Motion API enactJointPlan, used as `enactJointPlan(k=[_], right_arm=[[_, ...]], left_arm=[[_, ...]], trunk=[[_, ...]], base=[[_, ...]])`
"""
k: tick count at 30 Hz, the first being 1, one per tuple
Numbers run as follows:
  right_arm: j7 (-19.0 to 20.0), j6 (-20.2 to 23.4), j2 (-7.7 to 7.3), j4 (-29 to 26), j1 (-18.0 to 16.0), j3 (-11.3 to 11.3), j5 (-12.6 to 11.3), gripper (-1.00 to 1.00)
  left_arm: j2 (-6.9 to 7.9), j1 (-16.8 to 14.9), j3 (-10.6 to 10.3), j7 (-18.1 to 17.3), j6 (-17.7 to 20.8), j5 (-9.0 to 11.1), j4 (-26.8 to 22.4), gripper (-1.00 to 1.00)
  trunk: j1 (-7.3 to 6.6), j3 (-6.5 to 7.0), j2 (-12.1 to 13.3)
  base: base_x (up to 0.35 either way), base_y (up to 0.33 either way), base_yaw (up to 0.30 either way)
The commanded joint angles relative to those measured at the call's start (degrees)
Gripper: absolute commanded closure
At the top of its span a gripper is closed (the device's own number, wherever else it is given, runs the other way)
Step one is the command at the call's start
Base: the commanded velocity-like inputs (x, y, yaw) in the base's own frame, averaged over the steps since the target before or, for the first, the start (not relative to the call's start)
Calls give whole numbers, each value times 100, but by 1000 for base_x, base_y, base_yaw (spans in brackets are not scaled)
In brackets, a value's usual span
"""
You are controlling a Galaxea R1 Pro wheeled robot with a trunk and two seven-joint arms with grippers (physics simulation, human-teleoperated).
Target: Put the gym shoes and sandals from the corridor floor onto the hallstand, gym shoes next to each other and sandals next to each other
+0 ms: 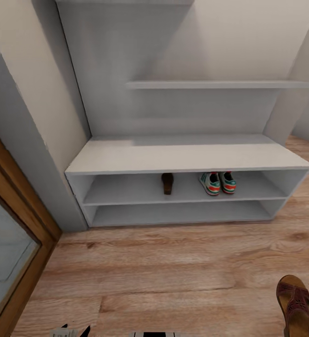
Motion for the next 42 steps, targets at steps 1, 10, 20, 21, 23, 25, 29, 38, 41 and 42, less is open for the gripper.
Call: enactJointPlan(k=[1, 10, 20, 21, 23, 25, 29, 38, 41, 42], right_arm=[[48, 25, 4, -14, -4, -26, 32, 100], [48, 25, 4, -23, -4, -26, 32, 100], [73, -244, -5, -4, -4, -15, 52, 100], [73, -256, -5, -6, -4, -16, 52, 100], [60, -273, 2, 31, -4, -11, 52, 100], [64, -273, 6, 61, -4, -2, 58, 100], [17, -258, 39, 416, -10, 1575, 63, 100], [-825, 716, 450, 447, -909, 3770, 52, 100], [-1120, 1575, 851, 467, -1495, 4122, 50, 100], [-1152, 1708, 925, 469, -1596, 4171, 50, 100]], left_arm=[[-2, -6, 13, -35, -13, 7, 9, -100], [-2, -7, 13, -30, -14, 7, -1, -100], [-2, -6, 13, -30, -14, 7, -4, -100], [-2, -8, 13, -30, -14, 7, -4, -100], [-2, -21, 11, -64, -26, 17, -15, -100], [-2, -33, -1, -76, -28, 16, -26, -100], [6, -84, -7, -965, -29, 9, -45, -100], [159, -49, 21, -2108, -60, 40, -45, -100], [205, -39, 17, -2165, -65, 90, -43, -100], [209, -37, 16, -2170, -65, 96, -42, -100]], trunk=[[-2, -4, -2], [-2, -4, -2], [-2, -4, -2], [-2, -4, -2], [-2, -4, -2], [-2, -4, -2], [-2, -4, -2], [-2, -4, -2], [-2, -4, -2], [-2, -4, -2]], base=[[-43, 305, 202], [-116, 233, 153], [-29, 24, 5], [-2, 1, 0], [0, 0, 0], [0, 0, 0], [0, 0, 0], [0, 0, 0], [0, 0, 0], [0, 0, 0]])
